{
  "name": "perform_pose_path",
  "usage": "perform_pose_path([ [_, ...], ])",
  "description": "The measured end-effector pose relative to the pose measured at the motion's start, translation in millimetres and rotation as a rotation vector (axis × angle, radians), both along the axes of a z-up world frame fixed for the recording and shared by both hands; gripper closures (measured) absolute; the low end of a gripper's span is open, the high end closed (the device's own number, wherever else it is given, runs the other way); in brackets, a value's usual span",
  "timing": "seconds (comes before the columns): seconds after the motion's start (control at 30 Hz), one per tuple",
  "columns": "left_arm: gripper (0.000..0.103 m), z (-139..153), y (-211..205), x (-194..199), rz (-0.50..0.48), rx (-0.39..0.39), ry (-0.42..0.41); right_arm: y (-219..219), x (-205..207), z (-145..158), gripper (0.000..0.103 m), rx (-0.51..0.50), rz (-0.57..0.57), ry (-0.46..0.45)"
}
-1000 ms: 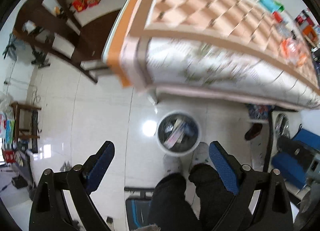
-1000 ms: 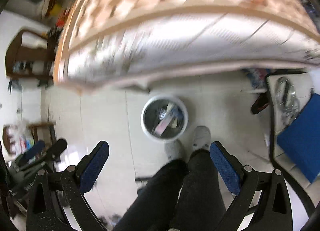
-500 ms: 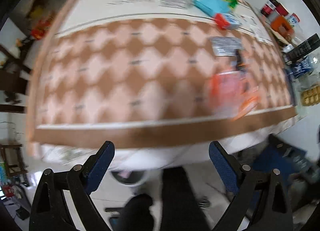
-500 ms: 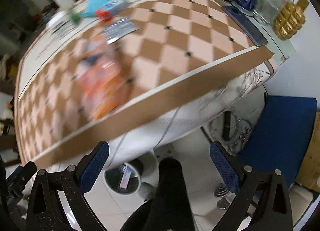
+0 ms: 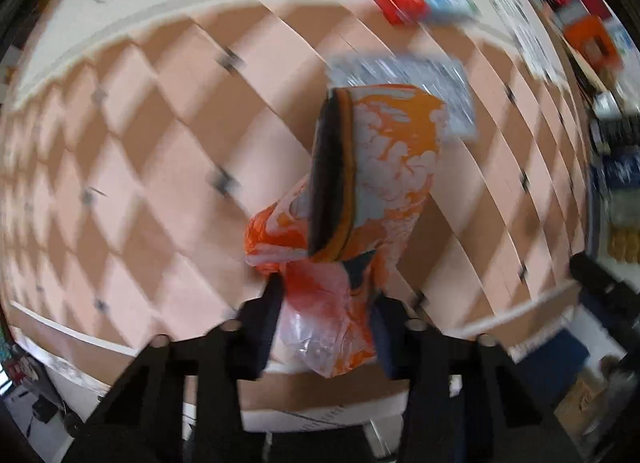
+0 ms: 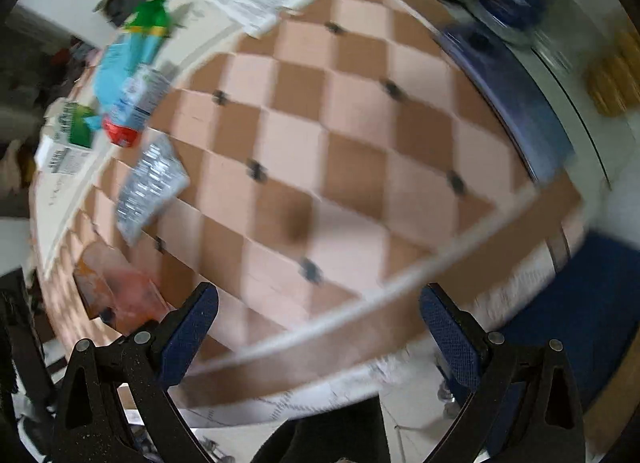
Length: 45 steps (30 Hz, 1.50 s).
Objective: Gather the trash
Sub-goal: 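Grasp the orange plastic bag with the left tool while the right tool grasps the milk carton, then carry the orange bag and milk carton over the bin and release both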
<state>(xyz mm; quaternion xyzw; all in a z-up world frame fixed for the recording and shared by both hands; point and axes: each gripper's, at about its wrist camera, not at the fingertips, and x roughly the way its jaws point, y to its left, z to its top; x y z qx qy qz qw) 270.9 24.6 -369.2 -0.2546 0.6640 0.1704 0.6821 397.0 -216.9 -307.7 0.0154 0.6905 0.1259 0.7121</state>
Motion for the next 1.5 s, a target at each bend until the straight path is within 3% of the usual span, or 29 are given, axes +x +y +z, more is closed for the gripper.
perform_pose_path([
  [0.17, 0.072, 25.3, 60.3, 7.8, 0.093, 0.173, -0.016, 82.6, 48.0, 15.5, 0.001, 0.058, 0.208, -0.039],
  [0.33, 0.073, 30.6, 106.7, 40.1, 0.132, 0.282, -0.009, 174.2, 92.9, 12.4, 0.001, 0.012, 0.39, -0.08],
  [0.7, 0.073, 13.8, 133.9, 72.3, 0.148, 0.261, -0.005, 269.9, 128.5, -21.3, 0.001, -0.111, 0.589, -0.031],
  [0.87, 0.073, 11.6, 134.7, 72.1, 0.133, 0.251, -0.005, 285.8, 129.7, -40.6, 0.002, -0.181, 0.614, -0.023],
  [0.9, 0.073, 11.9, 135.5, 69.2, 0.13, 0.253, -0.007, 286.4, 129.2, -40.7, 0.006, -0.185, 0.608, -0.032],
  [1.13, 0.073, 34.3, 129.8, 39.9, 0.115, 0.285, -0.038, 275.8, 100.5, -11.1, 0.007, -0.18, 0.548, -0.122],
  [1.33, 0.073, 74.9, 121.9, -18.2, 0.113, 0.306, -0.112, 242.1, 37.6, 38.2, 0.007, -0.147, 0.424, -0.207],
  [1.5, 0.073, 107.0, 117.3, -92.7, 0.078, 0.326, -0.189, 211.6, -44.8, 65.0, 0.007, -0.101, 0.331, -0.264],
])
